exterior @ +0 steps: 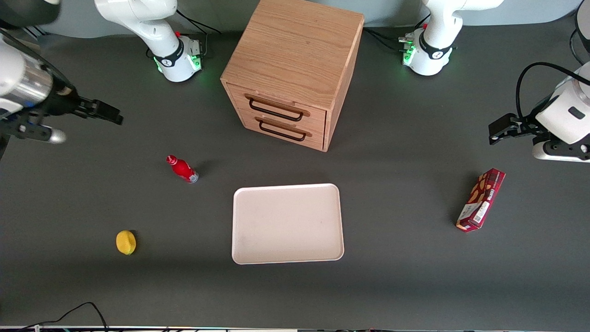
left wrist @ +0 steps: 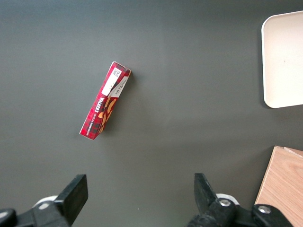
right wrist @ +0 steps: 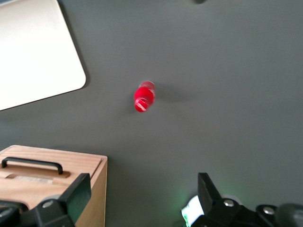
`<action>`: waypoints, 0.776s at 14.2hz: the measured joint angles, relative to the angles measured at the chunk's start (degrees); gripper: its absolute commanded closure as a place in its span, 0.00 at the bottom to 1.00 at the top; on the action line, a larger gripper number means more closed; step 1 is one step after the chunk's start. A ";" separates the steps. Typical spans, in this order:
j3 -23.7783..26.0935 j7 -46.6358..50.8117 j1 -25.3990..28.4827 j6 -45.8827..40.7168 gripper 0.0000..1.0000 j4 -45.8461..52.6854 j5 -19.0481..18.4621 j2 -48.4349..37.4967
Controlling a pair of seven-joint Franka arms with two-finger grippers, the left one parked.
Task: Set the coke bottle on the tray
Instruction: 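Move the right gripper down toward the small red Coca-Cola bottle, then close the right gripper around the red bottle's cap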
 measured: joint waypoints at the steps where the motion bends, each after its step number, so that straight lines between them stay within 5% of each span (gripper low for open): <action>1: 1.20 0.52 0.02 5.08 0.00 -4.22 0.01 0.42; 5: 3.13 1.24 0.07 27.38 0.00 -22.24 -0.03 2.12; 8: 3.10 1.24 -0.02 36.46 0.03 -29.49 -0.49 2.89; 11: 3.09 1.24 -0.04 41.02 0.55 -32.72 -0.71 3.09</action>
